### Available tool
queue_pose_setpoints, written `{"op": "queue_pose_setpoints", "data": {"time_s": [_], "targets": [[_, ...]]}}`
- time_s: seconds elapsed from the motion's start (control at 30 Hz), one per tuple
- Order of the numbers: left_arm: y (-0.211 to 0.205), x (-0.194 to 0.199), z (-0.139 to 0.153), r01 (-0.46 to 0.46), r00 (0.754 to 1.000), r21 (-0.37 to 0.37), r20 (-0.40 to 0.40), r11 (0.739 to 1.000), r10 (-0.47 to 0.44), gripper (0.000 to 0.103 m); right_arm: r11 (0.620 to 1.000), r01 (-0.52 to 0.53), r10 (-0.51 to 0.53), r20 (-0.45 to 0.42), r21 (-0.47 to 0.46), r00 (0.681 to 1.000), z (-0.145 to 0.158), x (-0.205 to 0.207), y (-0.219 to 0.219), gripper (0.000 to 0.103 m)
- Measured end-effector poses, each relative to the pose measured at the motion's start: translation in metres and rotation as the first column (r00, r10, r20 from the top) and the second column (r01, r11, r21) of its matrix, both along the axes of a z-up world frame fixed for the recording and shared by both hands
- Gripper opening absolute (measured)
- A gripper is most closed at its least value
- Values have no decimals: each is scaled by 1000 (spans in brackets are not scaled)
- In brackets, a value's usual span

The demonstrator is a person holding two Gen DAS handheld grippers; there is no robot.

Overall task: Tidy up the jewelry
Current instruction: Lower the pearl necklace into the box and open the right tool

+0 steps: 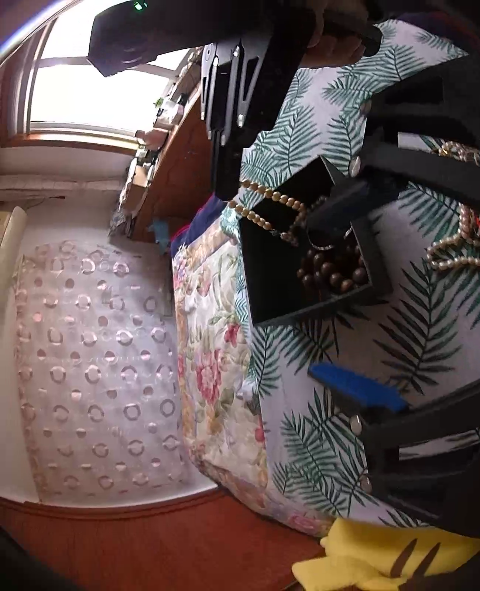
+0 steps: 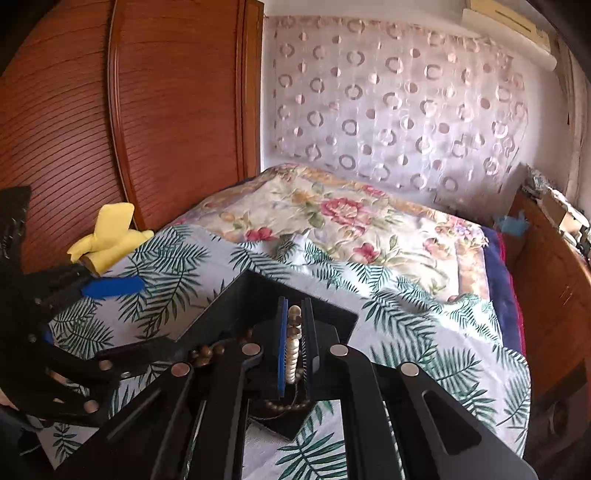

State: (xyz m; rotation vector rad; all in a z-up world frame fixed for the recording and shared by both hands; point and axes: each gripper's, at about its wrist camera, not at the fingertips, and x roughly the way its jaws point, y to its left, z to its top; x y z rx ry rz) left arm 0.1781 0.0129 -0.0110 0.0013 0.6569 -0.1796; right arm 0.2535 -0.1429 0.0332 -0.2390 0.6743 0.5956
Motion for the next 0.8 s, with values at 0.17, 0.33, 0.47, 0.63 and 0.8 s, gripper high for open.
{"op": "queue_pose_setpoints", "data": {"time_s": [0.17, 0.33, 0.47, 0.63, 0.8], "targets": [[5, -8, -1, -33, 999, 22, 18, 999, 33, 89, 1000, -7, 7, -35, 9, 999, -12, -1, 3, 9], [7, -24, -2, -32, 999, 29, 24, 999, 31, 95, 1000, -11, 12, -49, 14, 999, -17, -4, 0, 14], [8, -36, -1, -20, 999, 17, 26, 1000, 19, 95, 999, -7, 9, -41, 33, 999, -16, -9, -3, 37], [12, -55, -2, -8, 999, -7, 31, 1000, 8, 95, 998, -15, 17, -39, 58, 999, -12, -29, -12, 37], [15, -75, -9, -7, 1000, -11, 26, 1000, 7, 95, 998, -44, 47, -52, 54, 998, -18, -61, -23, 37]]}}
